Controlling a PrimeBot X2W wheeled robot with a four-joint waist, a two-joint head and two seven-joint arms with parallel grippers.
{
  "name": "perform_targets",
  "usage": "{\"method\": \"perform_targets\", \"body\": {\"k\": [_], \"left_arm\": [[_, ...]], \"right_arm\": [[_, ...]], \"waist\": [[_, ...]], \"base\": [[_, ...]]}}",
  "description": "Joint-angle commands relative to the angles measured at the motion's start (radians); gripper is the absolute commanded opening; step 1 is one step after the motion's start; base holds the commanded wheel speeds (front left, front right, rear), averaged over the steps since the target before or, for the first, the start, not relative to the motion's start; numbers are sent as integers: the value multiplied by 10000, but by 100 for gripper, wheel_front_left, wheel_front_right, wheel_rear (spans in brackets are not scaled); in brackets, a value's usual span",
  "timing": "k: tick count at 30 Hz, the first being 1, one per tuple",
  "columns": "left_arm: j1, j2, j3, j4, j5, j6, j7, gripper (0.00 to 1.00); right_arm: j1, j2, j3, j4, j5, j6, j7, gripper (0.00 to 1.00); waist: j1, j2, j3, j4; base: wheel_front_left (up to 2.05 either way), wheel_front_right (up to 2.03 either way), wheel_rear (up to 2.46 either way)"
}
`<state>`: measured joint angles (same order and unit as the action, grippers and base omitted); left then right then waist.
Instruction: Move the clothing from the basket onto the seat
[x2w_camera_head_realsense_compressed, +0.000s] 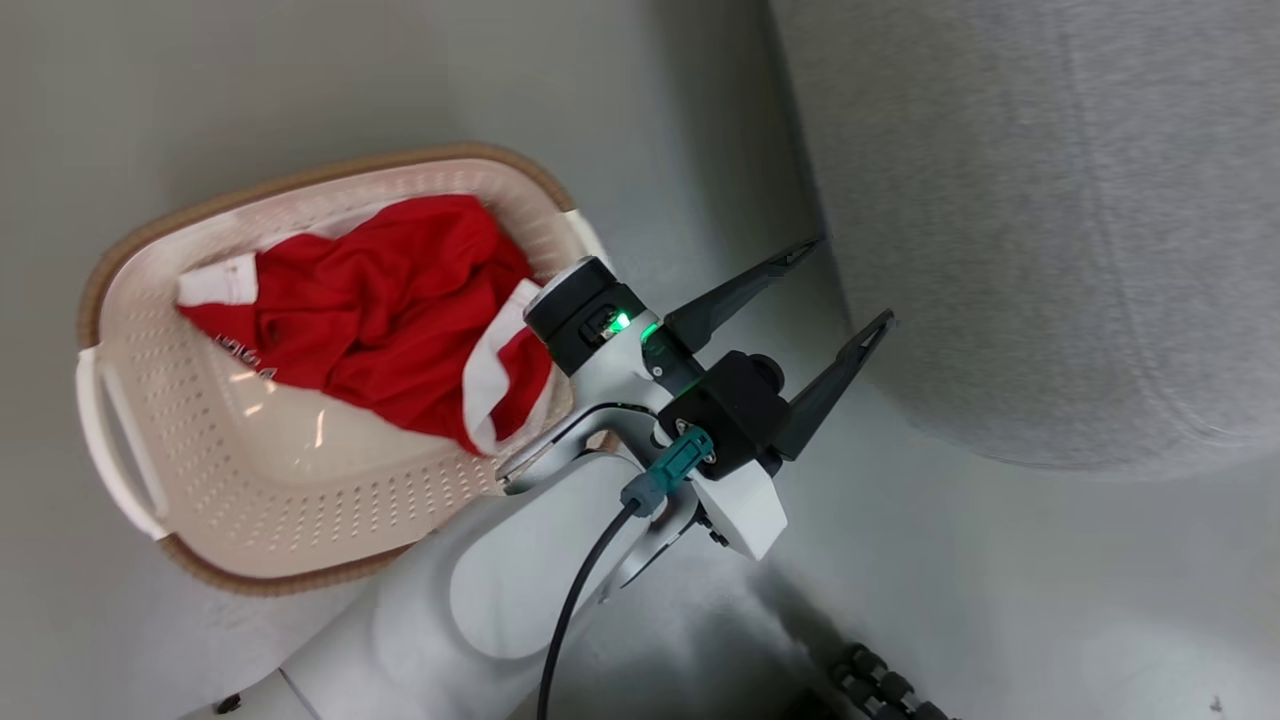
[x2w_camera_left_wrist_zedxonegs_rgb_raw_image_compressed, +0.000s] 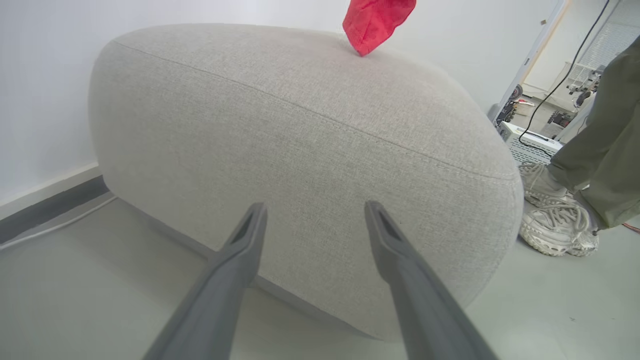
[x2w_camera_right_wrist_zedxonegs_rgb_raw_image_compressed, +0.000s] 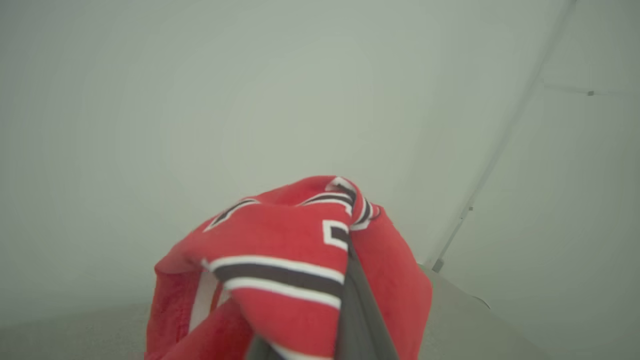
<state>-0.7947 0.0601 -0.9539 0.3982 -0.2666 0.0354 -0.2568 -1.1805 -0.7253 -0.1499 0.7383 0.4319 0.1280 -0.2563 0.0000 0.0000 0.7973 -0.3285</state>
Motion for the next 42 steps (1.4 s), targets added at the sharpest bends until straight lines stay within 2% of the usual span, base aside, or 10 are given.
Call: {"method": "perform_targets", "body": {"k": [1,5,13,15,16,17,18,30,38,42], "left_arm": [[-167,-99,49,-365,-154,153,-49,100],[-96,-99,-166,-501,-278,373,-49,100],[62,-99,-373,-968,-562,668,-49,100],[91,-99,-383,-1113,-620,725,-49,100],[117,-99,-373,-1170,-658,745,-49,100],[152,-99,-345,-1218,-700,769,-49,100],[198,-99,-322,-1243,-753,777,-49,100],[1267,-99,271,-1709,-1162,704,-49,100],[2273,-99,1155,-1710,-1152,529,-49,100],[3126,-99,2121,-1727,-1180,286,-49,100]], "right_arm": [[40,-825,-289,28,-119,27,-55,0],[-43,-1029,-774,825,-261,27,-55,0],[1112,-268,-140,1655,179,27,-55,0],[1658,-194,226,1434,425,27,-55,20],[1917,-173,319,1312,587,27,-55,36],[2176,-165,426,1193,731,27,-55,65],[2427,-171,487,1074,842,27,-55,100],[5226,138,912,-646,1576,27,-55,100],[6356,509,1170,-1541,1495,27,-55,100],[6835,1069,1406,-2213,1472,27,-55,100]], "waist": [[0,0,349,451],[0,0,552,848],[0,0,285,1458],[0,0,119,1591],[0,0,30,1644],[0,0,-63,1688],[0,0,-166,1728],[0,0,-1856,2309],[0,0,-3048,2602],[0,0,-3888,2795]], "base": [[0,0,0],[0,0,0],[0,0,0],[0,0,0],[0,0,0],[0,0,0],[0,0,0],[0,0,0],[0,0,0],[0,0,0]]}}
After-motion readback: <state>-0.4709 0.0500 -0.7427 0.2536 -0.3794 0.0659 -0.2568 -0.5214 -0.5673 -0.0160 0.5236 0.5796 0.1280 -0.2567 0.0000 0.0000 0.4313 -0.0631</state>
